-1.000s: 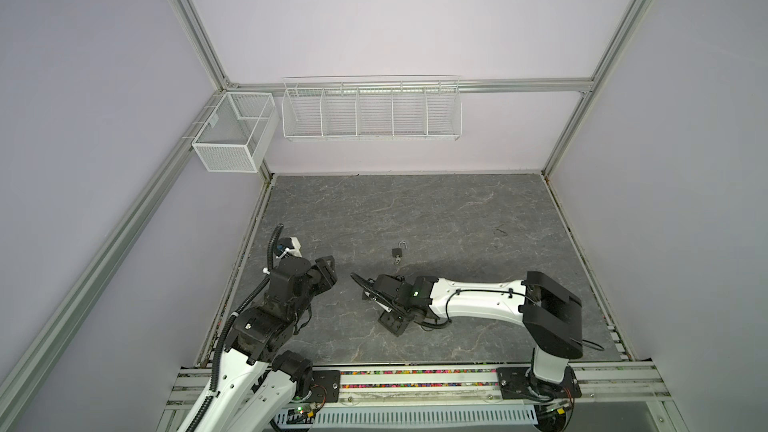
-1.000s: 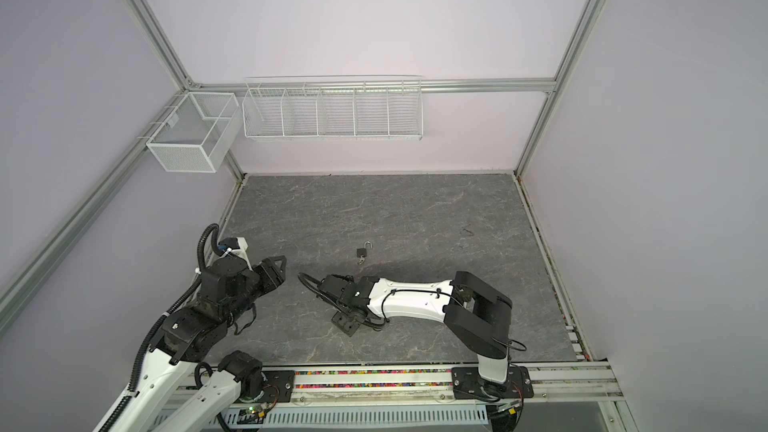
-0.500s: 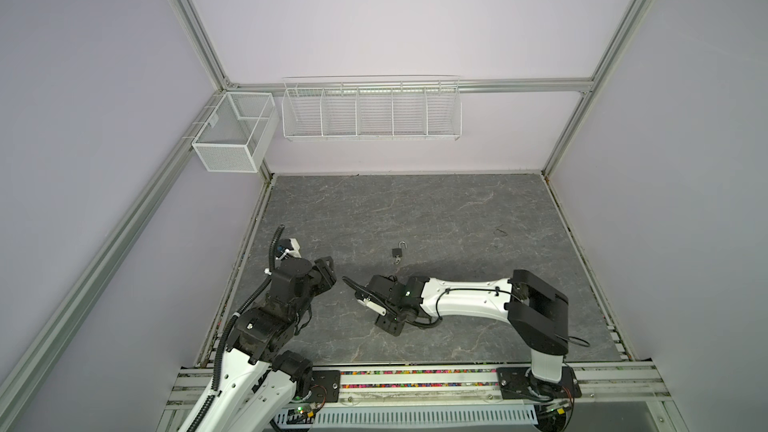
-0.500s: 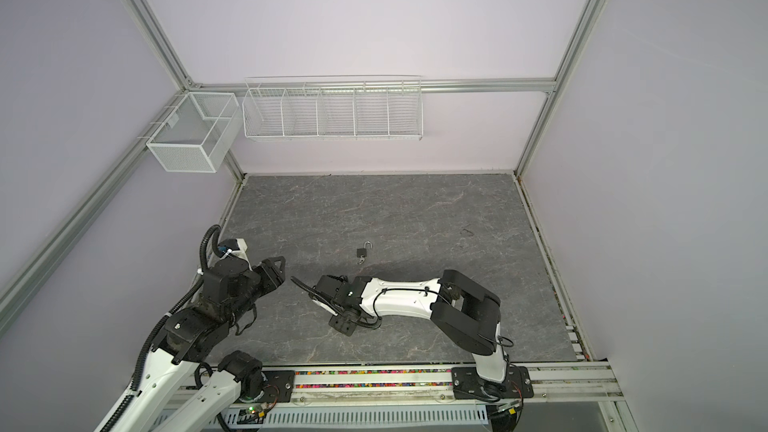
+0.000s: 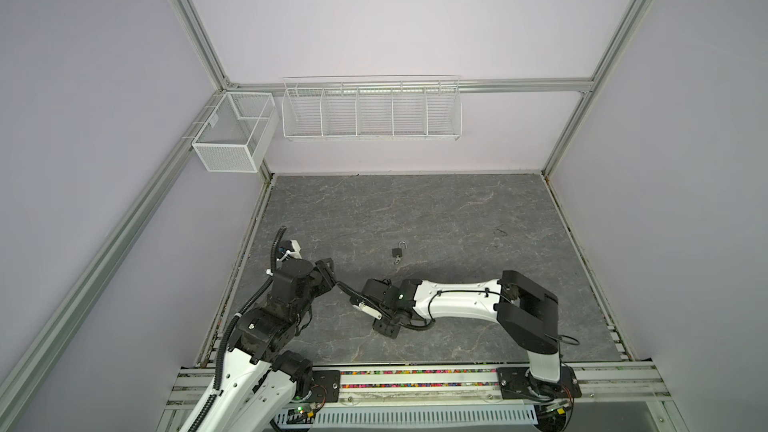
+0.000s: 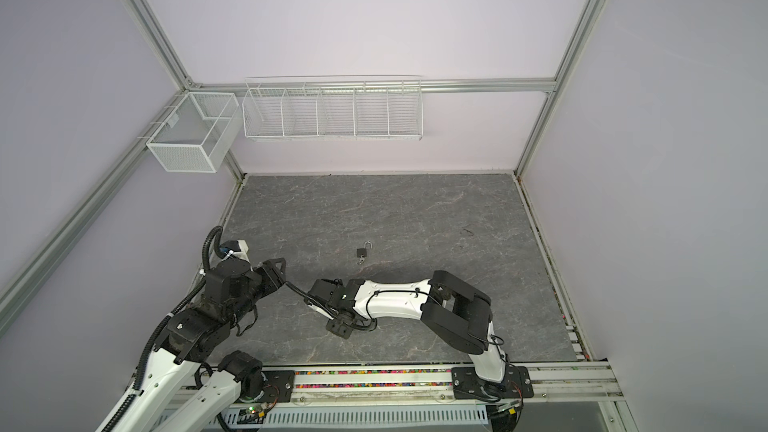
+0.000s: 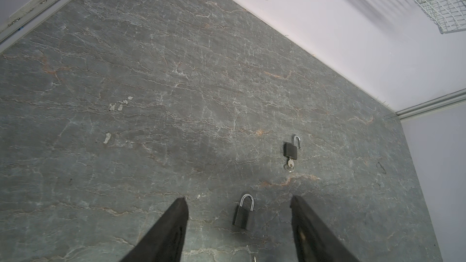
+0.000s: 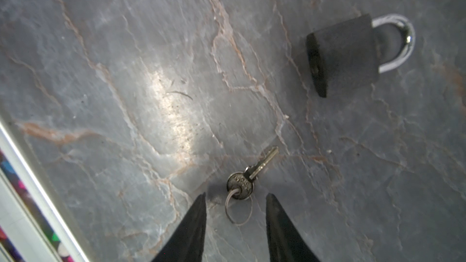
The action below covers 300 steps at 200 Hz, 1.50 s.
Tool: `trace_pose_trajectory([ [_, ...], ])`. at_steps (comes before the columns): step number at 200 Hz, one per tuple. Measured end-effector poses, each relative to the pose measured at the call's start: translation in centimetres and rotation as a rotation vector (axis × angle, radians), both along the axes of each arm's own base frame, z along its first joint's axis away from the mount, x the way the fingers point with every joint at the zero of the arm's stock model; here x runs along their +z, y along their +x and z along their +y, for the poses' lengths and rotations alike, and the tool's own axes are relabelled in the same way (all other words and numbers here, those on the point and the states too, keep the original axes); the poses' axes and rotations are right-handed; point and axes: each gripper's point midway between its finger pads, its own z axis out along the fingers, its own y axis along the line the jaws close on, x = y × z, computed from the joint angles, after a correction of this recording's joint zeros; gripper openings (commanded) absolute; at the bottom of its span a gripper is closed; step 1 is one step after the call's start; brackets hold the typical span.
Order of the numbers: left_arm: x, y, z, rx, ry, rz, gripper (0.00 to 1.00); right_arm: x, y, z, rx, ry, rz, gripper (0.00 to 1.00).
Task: Unlock with the key
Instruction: 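Lower the right gripper and close it on the silver key's ring, then lift the silver key off the table with the right gripper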
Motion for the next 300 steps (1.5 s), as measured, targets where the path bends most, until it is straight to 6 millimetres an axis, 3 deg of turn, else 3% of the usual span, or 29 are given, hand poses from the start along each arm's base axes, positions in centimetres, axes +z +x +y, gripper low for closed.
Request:
trace_pose_trajectory([
  [40,-0.4,0.0,0.0,0.007,-0.010,0.004,0.65,-0.4,0.0,-0.1,0.005,-0.011,-0.002,0.37],
  [199,-0.6,0.4,-0.5,0.006,-0.040,0.002,0.65,-0.3,0.8,-0.5,0.003,-0.003,-0.041,0.08],
  [262,-0.5,0.3,-0.5,0.009,-0.048,-0.001,0.65,-0.2,0.8,-0.6,-0.003,0.008,-0.042,0.06],
  [300,-0.2,0.2,-0.4,0.012,-0.061,-0.012,0.66,0.3,1.1,-1.7,-0.066,0.043,-0.009,0.07],
])
